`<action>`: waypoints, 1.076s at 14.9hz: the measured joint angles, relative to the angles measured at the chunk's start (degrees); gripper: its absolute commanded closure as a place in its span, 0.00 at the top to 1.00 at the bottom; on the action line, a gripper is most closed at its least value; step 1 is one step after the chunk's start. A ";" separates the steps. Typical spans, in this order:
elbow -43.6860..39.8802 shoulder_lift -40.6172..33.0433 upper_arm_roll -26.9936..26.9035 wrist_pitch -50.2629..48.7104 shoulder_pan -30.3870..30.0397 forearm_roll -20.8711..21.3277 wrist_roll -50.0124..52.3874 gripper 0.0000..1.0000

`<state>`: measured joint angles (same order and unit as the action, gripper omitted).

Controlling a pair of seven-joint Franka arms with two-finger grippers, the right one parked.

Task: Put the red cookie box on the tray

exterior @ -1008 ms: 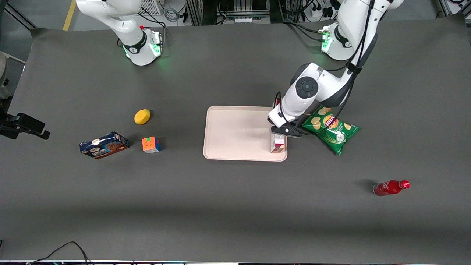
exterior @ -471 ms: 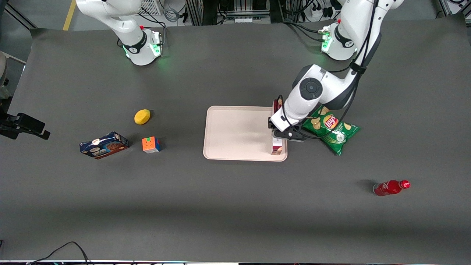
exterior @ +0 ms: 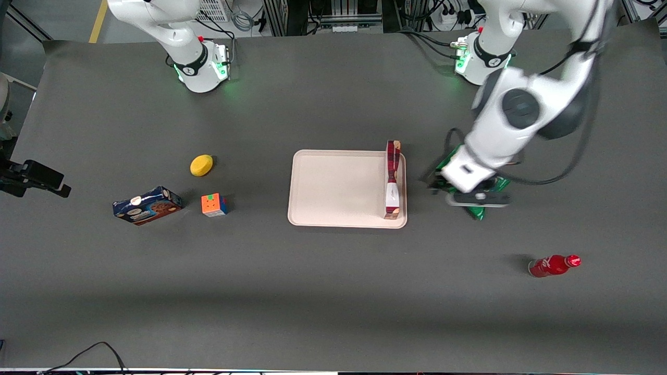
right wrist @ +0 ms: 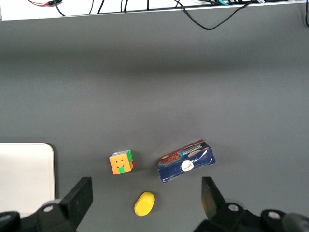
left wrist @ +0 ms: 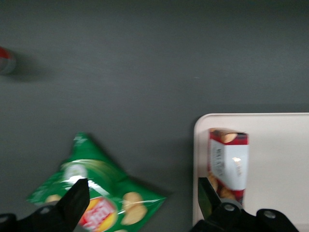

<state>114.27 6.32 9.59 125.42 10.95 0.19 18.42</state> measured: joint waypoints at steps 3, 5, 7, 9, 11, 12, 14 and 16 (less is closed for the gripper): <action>-1.88 -6.49 -5.15 -10.22 -3.31 -2.10 -11.39 1.00; -2.21 -9.84 -8.08 -14.28 -5.15 -2.53 -15.91 1.00; -2.33 -13.00 -9.29 -17.37 -7.48 -2.55 -18.14 1.00; -2.40 -16.46 -10.14 -20.00 -9.54 -2.54 -20.55 1.00; -2.47 -20.57 -11.64 -23.84 -10.80 -2.45 -22.11 1.00; -2.52 -22.20 -12.15 -25.26 -11.29 -2.30 -22.38 1.00; -2.67 -24.60 -12.60 -26.85 -11.80 -1.10 -22.86 1.00; -2.72 -25.34 -12.56 -26.98 -11.84 0.51 -22.99 1.00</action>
<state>111.55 -19.01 -2.98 98.44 -0.89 0.70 -4.58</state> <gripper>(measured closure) 0.000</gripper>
